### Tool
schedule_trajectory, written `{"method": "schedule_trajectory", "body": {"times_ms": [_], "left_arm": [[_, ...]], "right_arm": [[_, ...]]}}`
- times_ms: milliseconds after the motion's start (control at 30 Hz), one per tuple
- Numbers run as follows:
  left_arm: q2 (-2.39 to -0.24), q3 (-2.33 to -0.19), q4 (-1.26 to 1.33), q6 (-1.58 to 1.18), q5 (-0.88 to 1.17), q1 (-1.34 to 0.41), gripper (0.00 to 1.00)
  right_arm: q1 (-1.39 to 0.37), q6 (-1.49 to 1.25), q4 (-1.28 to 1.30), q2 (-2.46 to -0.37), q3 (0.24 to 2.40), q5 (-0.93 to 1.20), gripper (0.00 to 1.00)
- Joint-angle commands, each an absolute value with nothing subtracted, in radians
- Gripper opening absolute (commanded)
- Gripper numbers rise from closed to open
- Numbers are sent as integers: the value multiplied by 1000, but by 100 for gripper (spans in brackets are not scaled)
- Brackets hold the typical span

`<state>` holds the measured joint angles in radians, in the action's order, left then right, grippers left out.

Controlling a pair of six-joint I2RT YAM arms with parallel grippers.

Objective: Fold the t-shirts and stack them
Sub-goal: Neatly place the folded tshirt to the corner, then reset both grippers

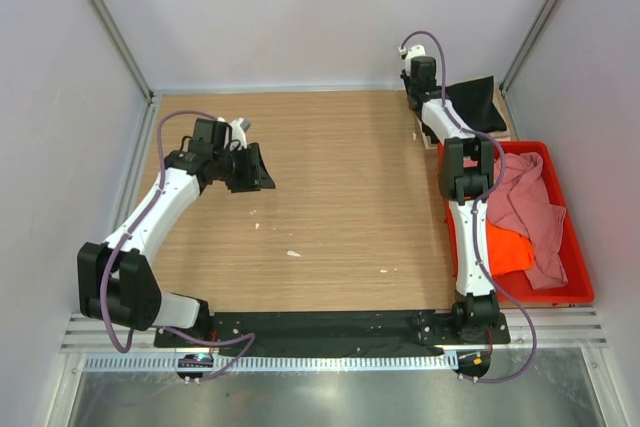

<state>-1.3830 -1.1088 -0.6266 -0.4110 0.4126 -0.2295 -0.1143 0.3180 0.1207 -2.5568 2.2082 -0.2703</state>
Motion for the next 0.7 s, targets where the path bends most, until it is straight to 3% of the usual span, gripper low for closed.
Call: {"method": "schedule_trajectory", "body": {"times_ms": [0,100,133,167,367,567,667], "left_arm": [[-1368,-1127,-623,-405,428,-224,48],[-1367,-1127,-615,-405,430,-224,48],[-1365,-1132,-614,-403,430,-225,48],[-1365,-1134,-608,-400,430,-224,48],[-1329,-1229,-588,-419,454,-225,50],[-1264,-1399,-574,-471,508,-225,58],[-1235,-1440,-594,-483,517,-224,86]], "right_arm": [[-118,270,86,-2455,2220,-298,38],[-112,250,90,-2370,2184,-291,52],[-110,241,113,-2349,2184,-296,64],[-110,235,136,-2300,2194,-298,68],[-109,22,464,-2035,2232,-298,100],[-121,-234,814,-1722,2067,-157,100],[-120,-303,871,-1518,1900,-137,100]]}}
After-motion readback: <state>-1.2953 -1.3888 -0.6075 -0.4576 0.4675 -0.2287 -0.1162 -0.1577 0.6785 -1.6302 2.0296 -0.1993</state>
